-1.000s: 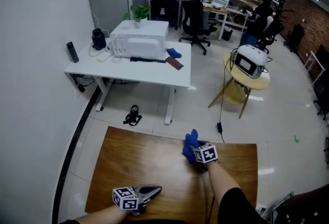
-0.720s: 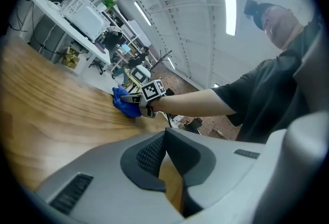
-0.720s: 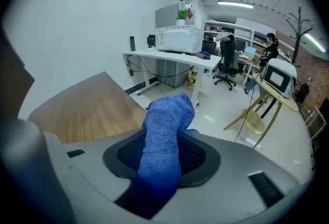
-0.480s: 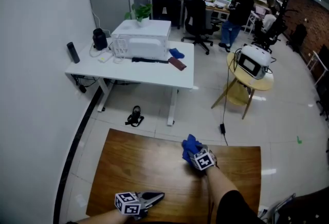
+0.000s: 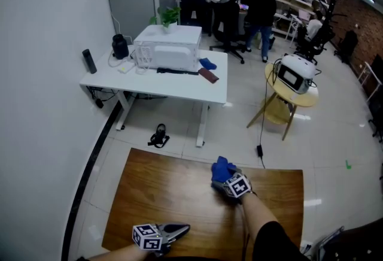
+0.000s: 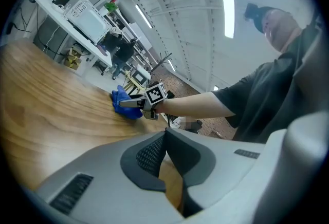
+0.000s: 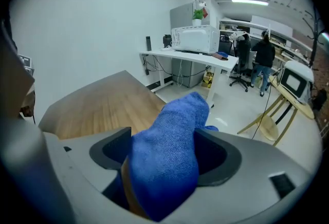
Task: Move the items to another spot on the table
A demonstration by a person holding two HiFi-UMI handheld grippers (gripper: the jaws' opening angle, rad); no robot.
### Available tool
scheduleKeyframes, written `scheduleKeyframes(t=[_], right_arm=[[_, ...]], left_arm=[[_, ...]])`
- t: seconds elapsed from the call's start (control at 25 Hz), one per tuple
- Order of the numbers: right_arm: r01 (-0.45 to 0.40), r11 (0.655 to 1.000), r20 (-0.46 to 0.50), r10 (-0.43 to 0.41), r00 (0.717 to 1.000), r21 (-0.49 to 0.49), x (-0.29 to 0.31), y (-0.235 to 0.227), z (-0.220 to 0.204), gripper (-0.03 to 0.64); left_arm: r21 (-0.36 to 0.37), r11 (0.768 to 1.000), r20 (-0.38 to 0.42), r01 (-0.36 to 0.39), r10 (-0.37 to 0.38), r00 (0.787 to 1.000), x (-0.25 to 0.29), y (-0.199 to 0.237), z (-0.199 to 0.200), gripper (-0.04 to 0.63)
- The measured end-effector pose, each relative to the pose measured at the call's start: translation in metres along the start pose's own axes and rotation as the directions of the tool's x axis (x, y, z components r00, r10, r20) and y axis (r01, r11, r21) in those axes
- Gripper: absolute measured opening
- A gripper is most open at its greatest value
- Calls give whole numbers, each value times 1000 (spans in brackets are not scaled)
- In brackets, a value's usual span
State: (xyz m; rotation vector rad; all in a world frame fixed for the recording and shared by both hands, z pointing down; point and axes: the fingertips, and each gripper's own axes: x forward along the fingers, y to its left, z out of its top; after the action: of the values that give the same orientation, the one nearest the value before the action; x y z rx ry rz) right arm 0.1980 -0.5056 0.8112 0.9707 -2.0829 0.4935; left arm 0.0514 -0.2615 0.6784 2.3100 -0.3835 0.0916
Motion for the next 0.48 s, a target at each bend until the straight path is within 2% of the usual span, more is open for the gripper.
scheduleKeyframes(t=[0.2, 0.36, 0.48], right_arm=[[42, 997, 137, -50, 989, 61, -33, -3, 17, 384], [84, 979, 204, -122, 971, 184, -69, 2, 4, 384], [86, 968, 245, -145, 959, 236, -101, 27, -16, 383]], left_arm=[[12, 1000, 19, 10, -10, 1000, -10, -7, 4, -8], [23, 999, 29, 26, -27, 999, -23, -13, 5, -8], [36, 998, 6, 54, -55, 998, -35, -22, 0, -8]])
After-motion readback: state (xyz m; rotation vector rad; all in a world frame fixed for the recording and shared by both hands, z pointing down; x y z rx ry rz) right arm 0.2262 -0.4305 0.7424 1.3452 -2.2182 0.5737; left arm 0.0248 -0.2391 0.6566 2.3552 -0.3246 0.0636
